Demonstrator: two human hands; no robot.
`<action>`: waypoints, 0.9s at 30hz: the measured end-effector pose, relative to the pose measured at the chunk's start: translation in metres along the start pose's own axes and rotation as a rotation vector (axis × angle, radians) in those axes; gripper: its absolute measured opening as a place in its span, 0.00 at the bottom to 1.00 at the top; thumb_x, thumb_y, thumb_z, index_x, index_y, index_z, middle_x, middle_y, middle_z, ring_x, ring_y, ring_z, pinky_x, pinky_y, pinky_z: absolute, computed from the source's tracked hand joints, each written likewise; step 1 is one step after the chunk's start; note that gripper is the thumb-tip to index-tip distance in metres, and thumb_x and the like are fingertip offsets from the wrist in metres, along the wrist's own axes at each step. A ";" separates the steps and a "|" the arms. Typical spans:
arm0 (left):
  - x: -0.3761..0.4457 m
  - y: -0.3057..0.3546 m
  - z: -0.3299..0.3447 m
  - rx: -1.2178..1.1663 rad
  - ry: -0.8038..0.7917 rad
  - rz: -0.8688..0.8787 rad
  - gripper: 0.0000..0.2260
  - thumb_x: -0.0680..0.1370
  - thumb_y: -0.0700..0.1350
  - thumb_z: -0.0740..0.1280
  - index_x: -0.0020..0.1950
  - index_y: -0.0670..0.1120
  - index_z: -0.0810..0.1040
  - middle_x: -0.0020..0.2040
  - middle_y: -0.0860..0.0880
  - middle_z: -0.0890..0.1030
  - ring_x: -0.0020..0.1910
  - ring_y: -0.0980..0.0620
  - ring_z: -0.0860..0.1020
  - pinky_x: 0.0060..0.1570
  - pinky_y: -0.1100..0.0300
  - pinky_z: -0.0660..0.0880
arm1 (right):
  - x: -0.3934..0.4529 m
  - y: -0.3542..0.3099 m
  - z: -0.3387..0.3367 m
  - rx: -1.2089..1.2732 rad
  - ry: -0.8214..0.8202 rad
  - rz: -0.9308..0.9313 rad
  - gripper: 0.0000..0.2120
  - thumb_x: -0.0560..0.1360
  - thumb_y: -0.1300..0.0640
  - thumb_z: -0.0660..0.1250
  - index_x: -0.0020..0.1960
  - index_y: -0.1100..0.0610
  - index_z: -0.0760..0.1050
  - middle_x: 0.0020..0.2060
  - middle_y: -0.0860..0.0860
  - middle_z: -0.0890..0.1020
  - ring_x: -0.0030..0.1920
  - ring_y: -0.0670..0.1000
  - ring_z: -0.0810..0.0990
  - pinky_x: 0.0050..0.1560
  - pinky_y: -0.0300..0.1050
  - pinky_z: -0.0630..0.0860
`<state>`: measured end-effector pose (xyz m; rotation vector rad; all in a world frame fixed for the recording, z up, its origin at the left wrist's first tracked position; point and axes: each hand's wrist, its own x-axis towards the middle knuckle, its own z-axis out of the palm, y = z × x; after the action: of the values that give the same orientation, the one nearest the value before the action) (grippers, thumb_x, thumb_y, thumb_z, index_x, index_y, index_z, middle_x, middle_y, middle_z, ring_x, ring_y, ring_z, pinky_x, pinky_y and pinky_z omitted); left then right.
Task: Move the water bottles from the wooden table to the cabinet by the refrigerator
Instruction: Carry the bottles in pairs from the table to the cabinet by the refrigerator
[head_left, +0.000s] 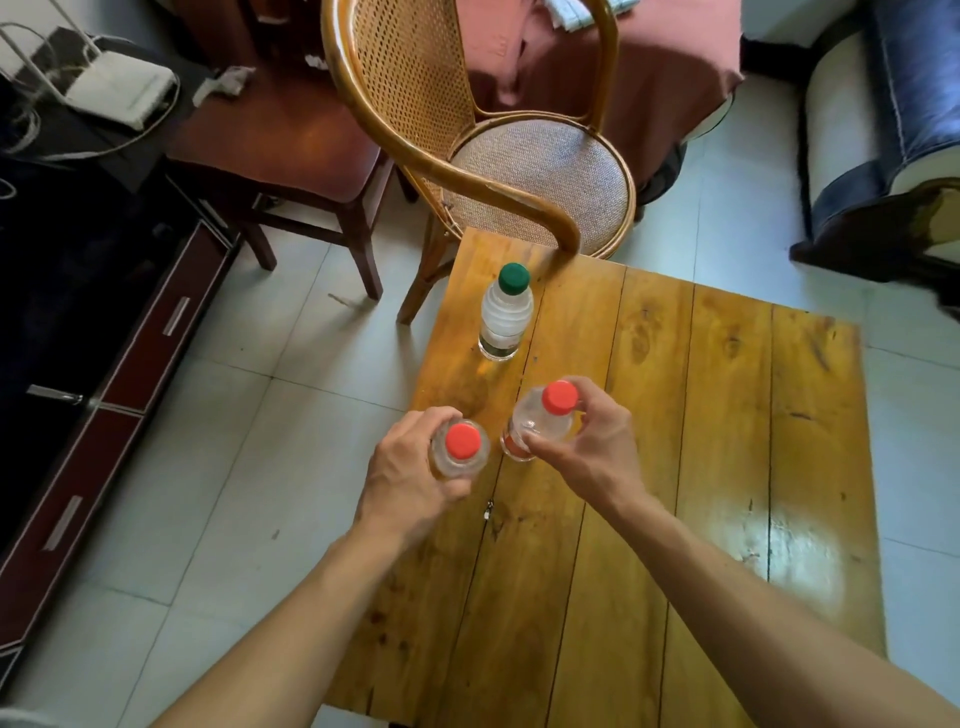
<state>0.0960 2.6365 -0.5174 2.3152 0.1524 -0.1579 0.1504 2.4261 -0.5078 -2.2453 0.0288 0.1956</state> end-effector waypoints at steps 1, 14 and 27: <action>0.000 0.000 0.000 0.004 -0.001 0.007 0.30 0.64 0.48 0.81 0.63 0.55 0.74 0.55 0.55 0.77 0.52 0.56 0.76 0.52 0.58 0.79 | -0.006 0.001 -0.002 -0.016 0.006 0.005 0.25 0.61 0.49 0.81 0.54 0.47 0.75 0.46 0.40 0.80 0.48 0.40 0.78 0.48 0.39 0.77; 0.000 -0.010 0.007 0.003 -0.027 0.060 0.29 0.66 0.53 0.80 0.63 0.55 0.72 0.56 0.54 0.77 0.53 0.56 0.76 0.52 0.59 0.78 | -0.055 0.018 0.001 -0.053 0.087 0.042 0.26 0.63 0.48 0.81 0.57 0.45 0.73 0.50 0.40 0.79 0.51 0.38 0.77 0.52 0.38 0.78; 0.001 -0.014 0.026 0.015 0.061 0.073 0.30 0.65 0.52 0.81 0.62 0.53 0.71 0.55 0.54 0.76 0.50 0.55 0.76 0.48 0.63 0.78 | -0.060 0.039 0.017 0.014 0.115 0.054 0.30 0.63 0.47 0.81 0.60 0.49 0.73 0.53 0.42 0.79 0.55 0.41 0.77 0.57 0.43 0.78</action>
<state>0.0926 2.6271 -0.5455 2.3380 0.0979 -0.0512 0.0856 2.4116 -0.5391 -2.2412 0.1522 0.0945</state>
